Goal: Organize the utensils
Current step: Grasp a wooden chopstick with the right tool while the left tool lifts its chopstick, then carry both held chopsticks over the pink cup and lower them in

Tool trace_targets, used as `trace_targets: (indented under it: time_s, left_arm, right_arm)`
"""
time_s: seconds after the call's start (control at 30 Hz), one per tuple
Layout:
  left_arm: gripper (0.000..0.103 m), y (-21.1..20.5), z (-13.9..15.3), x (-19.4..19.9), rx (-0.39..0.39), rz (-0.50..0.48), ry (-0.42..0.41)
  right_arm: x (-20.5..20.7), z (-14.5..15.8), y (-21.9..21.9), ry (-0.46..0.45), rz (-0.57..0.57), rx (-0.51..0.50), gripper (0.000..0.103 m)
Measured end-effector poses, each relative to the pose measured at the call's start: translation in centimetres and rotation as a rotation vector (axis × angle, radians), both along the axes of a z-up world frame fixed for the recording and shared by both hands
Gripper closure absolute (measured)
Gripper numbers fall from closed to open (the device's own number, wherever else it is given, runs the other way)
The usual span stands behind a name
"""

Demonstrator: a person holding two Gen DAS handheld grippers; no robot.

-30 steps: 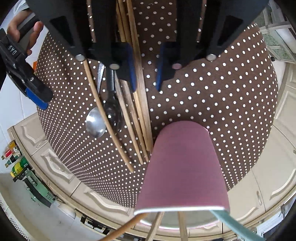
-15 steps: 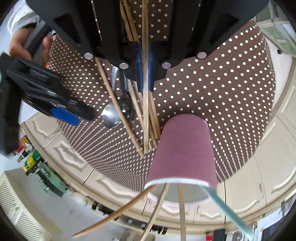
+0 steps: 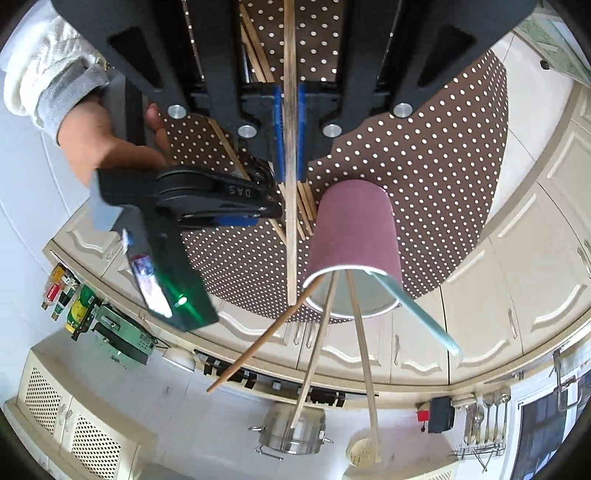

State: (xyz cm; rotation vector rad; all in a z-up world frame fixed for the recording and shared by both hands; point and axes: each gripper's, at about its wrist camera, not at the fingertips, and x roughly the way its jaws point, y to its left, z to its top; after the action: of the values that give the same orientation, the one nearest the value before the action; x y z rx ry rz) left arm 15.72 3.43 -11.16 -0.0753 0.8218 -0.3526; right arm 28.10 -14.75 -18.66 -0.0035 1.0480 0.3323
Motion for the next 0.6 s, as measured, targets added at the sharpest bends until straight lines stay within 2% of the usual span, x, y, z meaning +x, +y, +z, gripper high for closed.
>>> trace_targets:
  time_s: [0.03,0.13,0.23,0.4,0.6]
  left_arm:
    - [0.097,0.2,0.1,0.0,-0.006,-0.001,-0.002]
    - [0.097,0.0,0.0,0.4,-0.017,-0.005,-0.013]
    - [0.097,-0.3,0.3,0.3,-0.023,-0.011,-0.036]
    - [0.097,-0.6,1.4,-1.1,-0.056,-0.038,-0.112]
    - [0.097,-0.1,3.5,-3.3,-0.162,-0.036,-0.262]
  right_arm:
    - [0.0,-0.1,0.0,0.001,0.0,-0.001,0.091]
    - [-0.1,0.2,-0.3,-0.018,-0.01,0.013,0.095]
    - [-0.7,1.2,-1.4,-0.059,-0.026,0.048,0.096]
    - [-3.8,4.6,-4.3,-0.168,-0.067,0.171,0.097]
    - [-8.5,8.5,-7.1,-0.326,-0.111,0.29,0.097]
